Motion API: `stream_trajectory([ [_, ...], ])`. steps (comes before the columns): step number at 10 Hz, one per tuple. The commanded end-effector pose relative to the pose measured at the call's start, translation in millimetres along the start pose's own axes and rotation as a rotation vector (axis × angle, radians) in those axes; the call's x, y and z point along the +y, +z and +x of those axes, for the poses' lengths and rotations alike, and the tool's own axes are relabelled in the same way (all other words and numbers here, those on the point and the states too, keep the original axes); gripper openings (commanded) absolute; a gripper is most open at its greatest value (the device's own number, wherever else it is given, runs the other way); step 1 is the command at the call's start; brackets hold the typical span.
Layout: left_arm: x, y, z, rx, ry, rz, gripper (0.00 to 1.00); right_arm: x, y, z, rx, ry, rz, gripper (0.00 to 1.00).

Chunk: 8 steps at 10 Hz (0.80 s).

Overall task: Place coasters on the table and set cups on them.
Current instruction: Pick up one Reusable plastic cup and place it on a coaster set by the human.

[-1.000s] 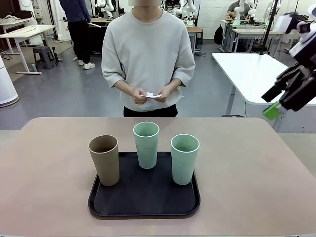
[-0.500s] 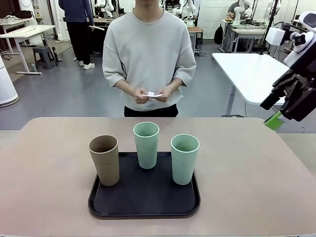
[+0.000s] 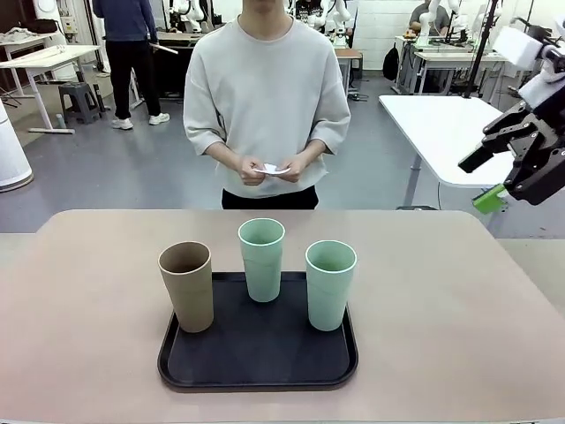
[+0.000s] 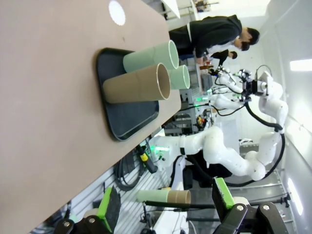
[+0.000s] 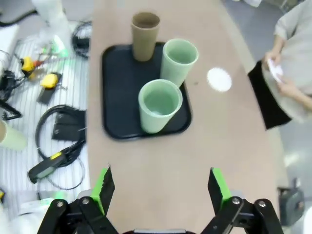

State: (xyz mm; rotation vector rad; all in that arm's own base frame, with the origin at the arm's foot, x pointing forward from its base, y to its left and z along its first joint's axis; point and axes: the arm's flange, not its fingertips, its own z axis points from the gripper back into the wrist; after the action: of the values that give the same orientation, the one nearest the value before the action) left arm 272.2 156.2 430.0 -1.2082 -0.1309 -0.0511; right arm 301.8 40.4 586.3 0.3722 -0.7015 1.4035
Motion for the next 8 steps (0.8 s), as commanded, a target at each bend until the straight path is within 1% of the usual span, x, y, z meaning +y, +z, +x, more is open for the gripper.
stream_trajectory([
  [1, -0.9, 1.5, 0.3, -0.012, 0.001, -0.011, 1.00, -46.4, -34.6, -38.7, -0.233, 0.065, 0.090, 1.00],
  [2, -0.9, 1.5, 0.3, -0.012, 0.001, -0.011, 1.00, -66.2, -52.5, -54.5, -0.256, -0.008, 0.131, 1.00],
  [3, -0.9, 1.5, 0.3, -0.012, 0.001, -0.011, 1.00, -75.5, -68.3, -67.3, -0.291, -0.024, 0.178, 1.00],
  [4, -0.9, 1.5, 0.3, -0.012, 0.001, -0.011, 1.00, -76.1, -83.3, -75.8, -0.317, -0.029, 0.244, 1.00],
  [5, -0.9, 1.5, 0.3, -0.012, 0.001, -0.011, 1.00, -71.9, -93.8, -80.7, -0.306, -0.046, 0.317, 1.00],
  [7, -0.9, 1.5, 0.3, -0.012, 0.001, -0.011, 1.00, -67.2, -105.6, -91.1, -0.272, -0.008, 0.312, 1.00],
  [8, -0.9, 1.5, 0.3, -0.012, 0.001, -0.011, 1.00, -64.3, -109.3, -96.7, -0.263, -0.010, 0.321, 1.00],
])
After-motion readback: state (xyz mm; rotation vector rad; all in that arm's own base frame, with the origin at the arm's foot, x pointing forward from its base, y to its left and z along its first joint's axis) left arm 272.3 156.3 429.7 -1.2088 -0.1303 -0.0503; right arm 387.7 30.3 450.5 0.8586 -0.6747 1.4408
